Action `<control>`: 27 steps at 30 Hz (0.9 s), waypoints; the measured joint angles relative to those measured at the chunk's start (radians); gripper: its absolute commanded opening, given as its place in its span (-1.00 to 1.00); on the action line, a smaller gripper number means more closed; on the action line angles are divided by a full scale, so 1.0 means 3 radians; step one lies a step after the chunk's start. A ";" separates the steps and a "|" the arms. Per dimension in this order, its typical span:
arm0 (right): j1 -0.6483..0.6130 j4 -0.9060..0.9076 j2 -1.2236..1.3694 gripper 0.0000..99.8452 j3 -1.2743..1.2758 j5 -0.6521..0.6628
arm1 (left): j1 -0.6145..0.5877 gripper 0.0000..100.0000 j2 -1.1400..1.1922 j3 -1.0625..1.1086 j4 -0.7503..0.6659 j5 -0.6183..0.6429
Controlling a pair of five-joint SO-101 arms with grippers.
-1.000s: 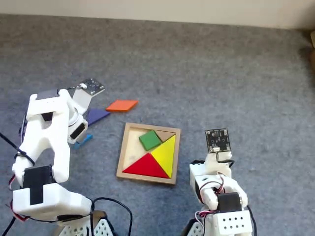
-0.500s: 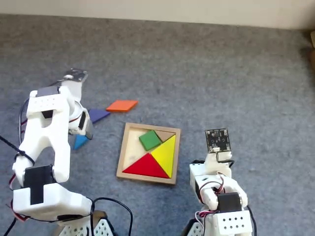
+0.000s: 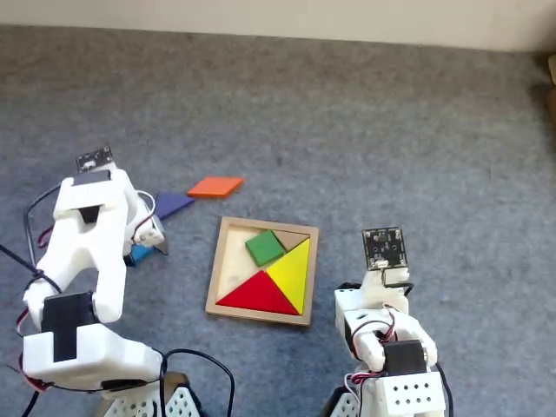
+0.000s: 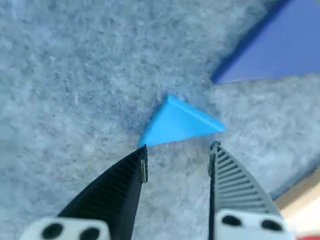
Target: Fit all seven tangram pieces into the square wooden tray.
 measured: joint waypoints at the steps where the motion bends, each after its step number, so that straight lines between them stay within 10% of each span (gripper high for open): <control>1: 0.0000 0.0000 0.0000 -0.96 0.0000 0.0000 | 0.0000 -0.72 -0.0005 0.0051 -0.0077 0.0020; 9: 0.0000 0.0000 0.0000 -0.96 0.0000 0.0000 | -0.0066 -0.87 -0.0026 0.0205 -0.0629 -0.0010; 20: 0.0000 0.0000 0.0000 -0.96 0.0000 0.0000 | -0.0619 -0.87 -0.0026 0.0051 -0.0665 -0.1176; 27: 0.0000 0.0000 0.0000 -0.96 0.0000 0.0000 | -0.0650 -0.62 -0.0026 -0.0378 -0.0026 -0.1708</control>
